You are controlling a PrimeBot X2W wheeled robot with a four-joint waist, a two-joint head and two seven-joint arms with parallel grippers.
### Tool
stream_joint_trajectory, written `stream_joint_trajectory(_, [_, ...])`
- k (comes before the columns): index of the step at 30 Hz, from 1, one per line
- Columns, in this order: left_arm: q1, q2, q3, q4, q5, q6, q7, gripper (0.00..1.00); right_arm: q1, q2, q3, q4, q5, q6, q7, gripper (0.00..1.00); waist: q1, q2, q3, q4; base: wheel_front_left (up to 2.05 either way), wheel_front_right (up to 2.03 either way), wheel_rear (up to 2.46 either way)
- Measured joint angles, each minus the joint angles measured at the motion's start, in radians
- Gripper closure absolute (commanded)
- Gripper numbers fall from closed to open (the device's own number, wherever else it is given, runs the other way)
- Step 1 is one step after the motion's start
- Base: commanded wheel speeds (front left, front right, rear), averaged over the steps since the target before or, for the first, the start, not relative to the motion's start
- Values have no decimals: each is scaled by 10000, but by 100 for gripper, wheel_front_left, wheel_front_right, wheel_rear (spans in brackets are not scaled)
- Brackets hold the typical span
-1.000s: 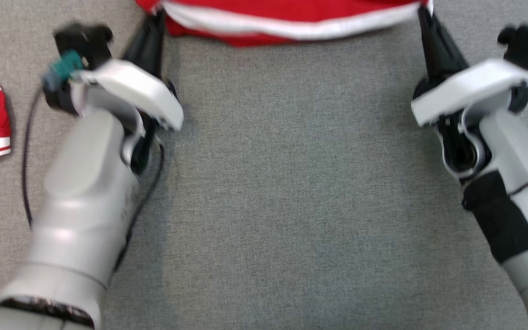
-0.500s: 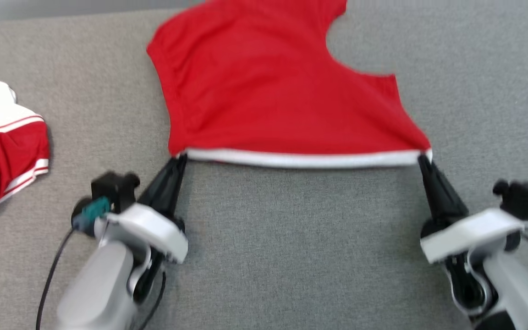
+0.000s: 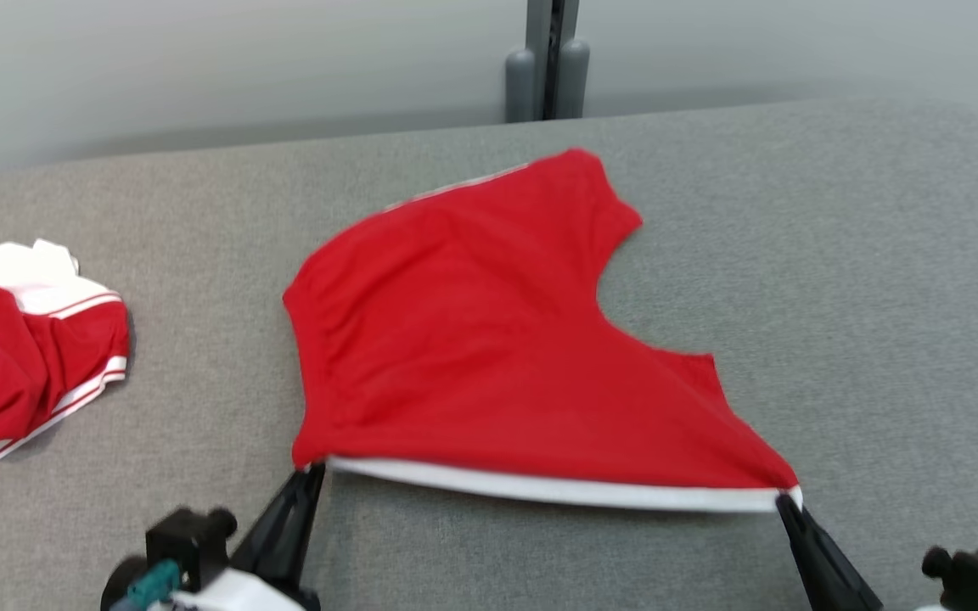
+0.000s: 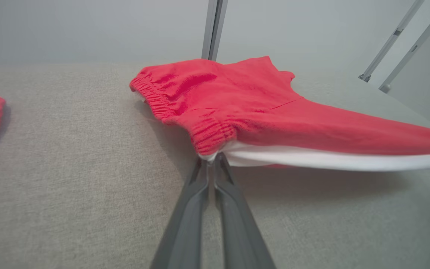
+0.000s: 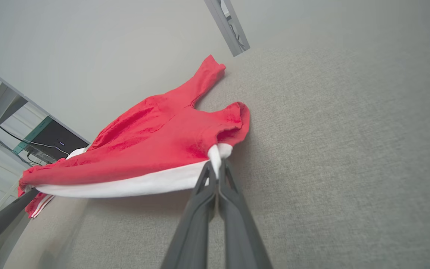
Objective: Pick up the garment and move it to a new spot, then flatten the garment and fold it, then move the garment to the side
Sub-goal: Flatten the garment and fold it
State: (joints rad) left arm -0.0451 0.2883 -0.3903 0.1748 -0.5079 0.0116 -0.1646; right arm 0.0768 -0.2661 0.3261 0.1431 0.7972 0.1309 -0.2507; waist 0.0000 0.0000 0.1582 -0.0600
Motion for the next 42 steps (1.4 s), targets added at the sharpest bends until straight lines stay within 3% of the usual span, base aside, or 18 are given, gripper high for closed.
stream_joint_trajectory(7, [1814, 360, -19, -2382, -113, 970, 1035, 100, 1217, 42, -660, -784, -313, 0, 608, 100, 0, 0, -595, -242, 0, 0, 0])
stream_joint_trajectory(17, [1850, 389, -169, -3101, -115, 1223, 1486, 100, 1089, 399, -1728, -1243, -767, 0, 1093, 100, 0, 0, -705, 89, 0, 0, 0])
stream_joint_trajectory(23, [883, 259, -130, -2826, -125, 1024, 1438, 100, -126, 412, -1841, -1210, -809, 0, 1095, 100, 0, 0, -208, 386, 0, 0, 0])
stream_joint_trajectory(42, [-2959, -723, -102, -811, -535, -261, 589, 100, -7219, -1313, 104, 1733, 81, -2, 1256, 100, 0, 0, 2940, 1740, 0, 0, 0])
